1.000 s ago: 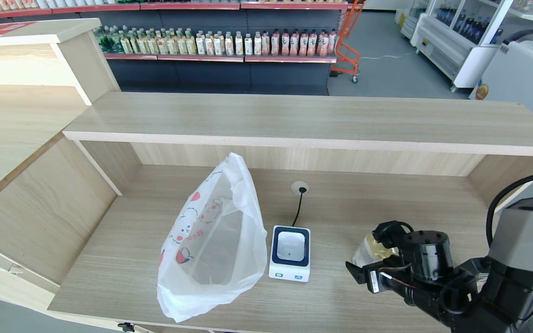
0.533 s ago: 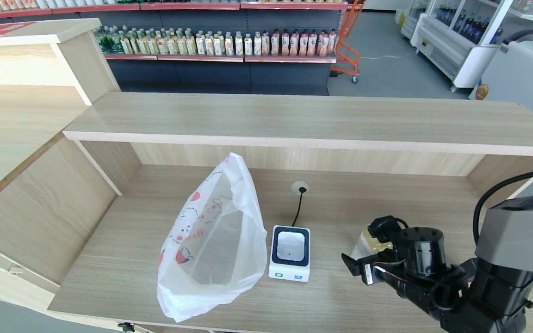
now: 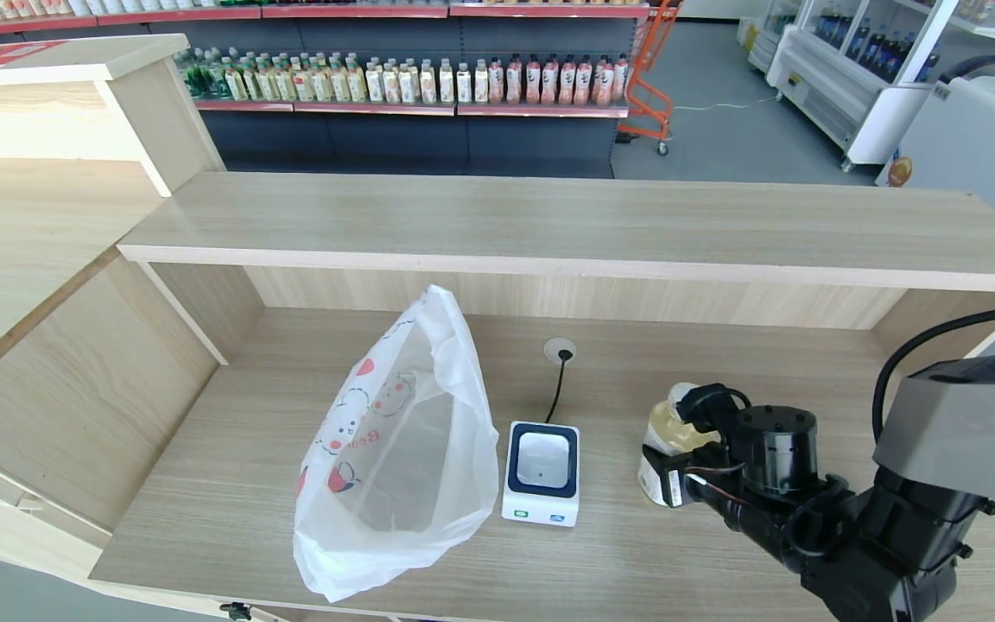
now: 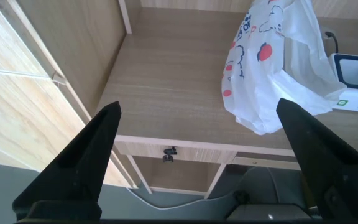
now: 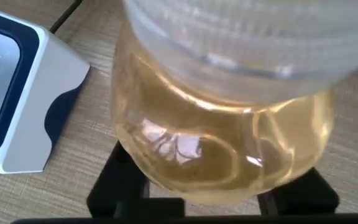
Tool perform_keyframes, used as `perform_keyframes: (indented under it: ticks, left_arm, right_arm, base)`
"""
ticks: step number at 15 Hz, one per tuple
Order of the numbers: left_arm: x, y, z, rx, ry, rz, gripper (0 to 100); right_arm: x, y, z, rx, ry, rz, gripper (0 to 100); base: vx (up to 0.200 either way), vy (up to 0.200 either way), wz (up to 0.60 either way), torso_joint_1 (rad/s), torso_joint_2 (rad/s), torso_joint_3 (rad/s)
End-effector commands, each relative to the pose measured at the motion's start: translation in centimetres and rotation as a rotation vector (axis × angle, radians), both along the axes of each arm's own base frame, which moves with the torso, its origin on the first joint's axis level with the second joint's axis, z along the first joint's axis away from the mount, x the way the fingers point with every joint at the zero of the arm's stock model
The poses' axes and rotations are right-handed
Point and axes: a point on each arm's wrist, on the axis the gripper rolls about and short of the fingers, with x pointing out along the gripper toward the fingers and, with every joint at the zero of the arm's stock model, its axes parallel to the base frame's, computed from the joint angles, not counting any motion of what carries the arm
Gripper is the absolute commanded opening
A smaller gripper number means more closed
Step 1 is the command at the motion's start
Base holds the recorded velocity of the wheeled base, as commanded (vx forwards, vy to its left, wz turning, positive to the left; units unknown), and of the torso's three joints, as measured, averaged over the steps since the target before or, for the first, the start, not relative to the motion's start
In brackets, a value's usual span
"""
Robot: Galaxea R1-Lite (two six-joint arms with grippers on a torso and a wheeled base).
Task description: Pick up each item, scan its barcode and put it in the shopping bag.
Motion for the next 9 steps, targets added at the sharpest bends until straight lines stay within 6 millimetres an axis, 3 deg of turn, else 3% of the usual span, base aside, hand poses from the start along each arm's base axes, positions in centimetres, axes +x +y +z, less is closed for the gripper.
perform_keyframes:
  ticks: [1, 9]
  left_arm:
    - [0.00, 0.00, 0.00, 0.000, 0.000, 0.001, 100]
    - [0.00, 0.00, 0.00, 0.000, 0.000, 0.001, 100]
  right_arm:
    - [0.22, 0.09, -0.04, -0.011, -0.007, 0.002, 0]
    - [0.06, -0.03, -0.82, -0.042, 0.002, -0.007, 0]
  base:
    - [0.000, 0.000, 0.00, 0.000, 0.00, 0.000]
    - [0.000, 0.000, 0.00, 0.000, 0.00, 0.000]
